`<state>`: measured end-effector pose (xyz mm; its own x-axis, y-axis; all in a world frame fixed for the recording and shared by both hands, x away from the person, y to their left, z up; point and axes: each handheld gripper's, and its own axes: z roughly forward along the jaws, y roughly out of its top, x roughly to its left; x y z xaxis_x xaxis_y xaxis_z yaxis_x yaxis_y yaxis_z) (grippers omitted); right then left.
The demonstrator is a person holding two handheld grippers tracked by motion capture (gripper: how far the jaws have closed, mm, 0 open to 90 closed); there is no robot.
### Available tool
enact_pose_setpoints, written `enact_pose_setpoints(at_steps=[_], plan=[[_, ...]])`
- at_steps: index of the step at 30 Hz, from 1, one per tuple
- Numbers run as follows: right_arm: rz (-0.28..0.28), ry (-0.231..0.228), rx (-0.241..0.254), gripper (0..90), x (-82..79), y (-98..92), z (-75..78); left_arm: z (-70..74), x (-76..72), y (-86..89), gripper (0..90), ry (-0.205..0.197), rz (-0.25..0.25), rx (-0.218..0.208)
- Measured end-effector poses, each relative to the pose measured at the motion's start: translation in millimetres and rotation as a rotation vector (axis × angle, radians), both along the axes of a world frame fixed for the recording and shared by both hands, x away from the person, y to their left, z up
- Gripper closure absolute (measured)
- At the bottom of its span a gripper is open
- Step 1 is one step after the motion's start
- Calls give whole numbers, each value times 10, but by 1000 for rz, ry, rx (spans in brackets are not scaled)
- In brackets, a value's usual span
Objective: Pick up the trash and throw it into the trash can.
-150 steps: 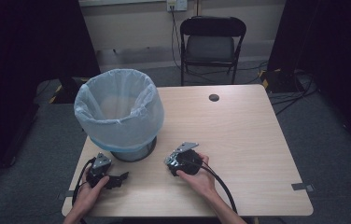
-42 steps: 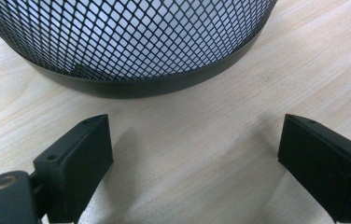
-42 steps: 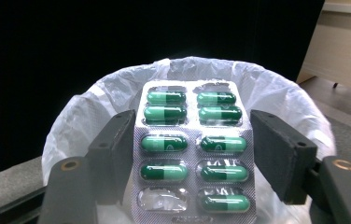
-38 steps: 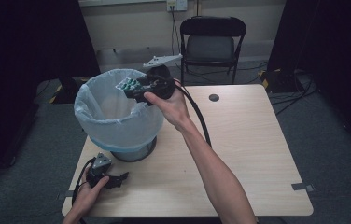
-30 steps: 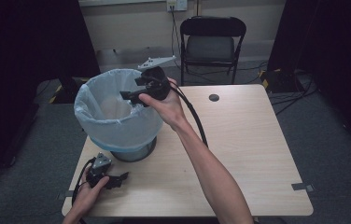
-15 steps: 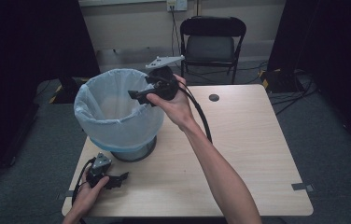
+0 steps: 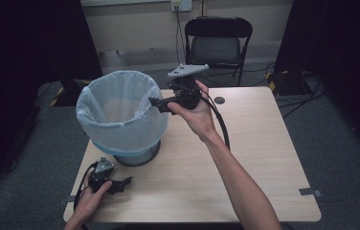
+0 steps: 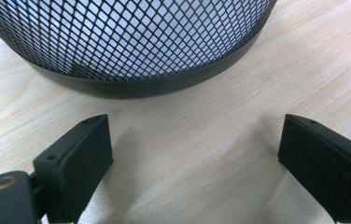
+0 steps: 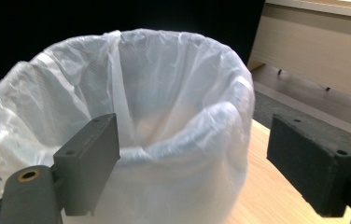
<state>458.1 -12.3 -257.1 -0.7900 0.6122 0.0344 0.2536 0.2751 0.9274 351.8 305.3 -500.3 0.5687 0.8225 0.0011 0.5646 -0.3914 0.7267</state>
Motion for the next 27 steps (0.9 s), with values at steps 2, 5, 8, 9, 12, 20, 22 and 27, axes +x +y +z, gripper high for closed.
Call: enact_pose_setpoints(at_steps=[2,5,8,9,12,20,22,27], plan=[[-7,-3,-5,162,-33,-41,-9,0,0,0,93,0,0,0],[-24,-2,-18,162,-84,-111,-49,0,0,0,93,0,0,0],[-38,0,-40,164,-136,-191,-120,0,0,0,93,0,0,0],[-43,4,-40,164,-152,-221,-144,0,0,0,93,0,0,0],[-52,13,-58,163,-203,-305,-209,0,0,0,93,0,0,0],[-106,16,-71,153,-398,-567,-436,0,0,0,93,0,0,0],[-128,22,-74,155,-444,-662,-535,0,0,0,93,0,0,0],[-184,56,-88,155,-542,-897,-768,0,0,0,93,-1,0,0]])
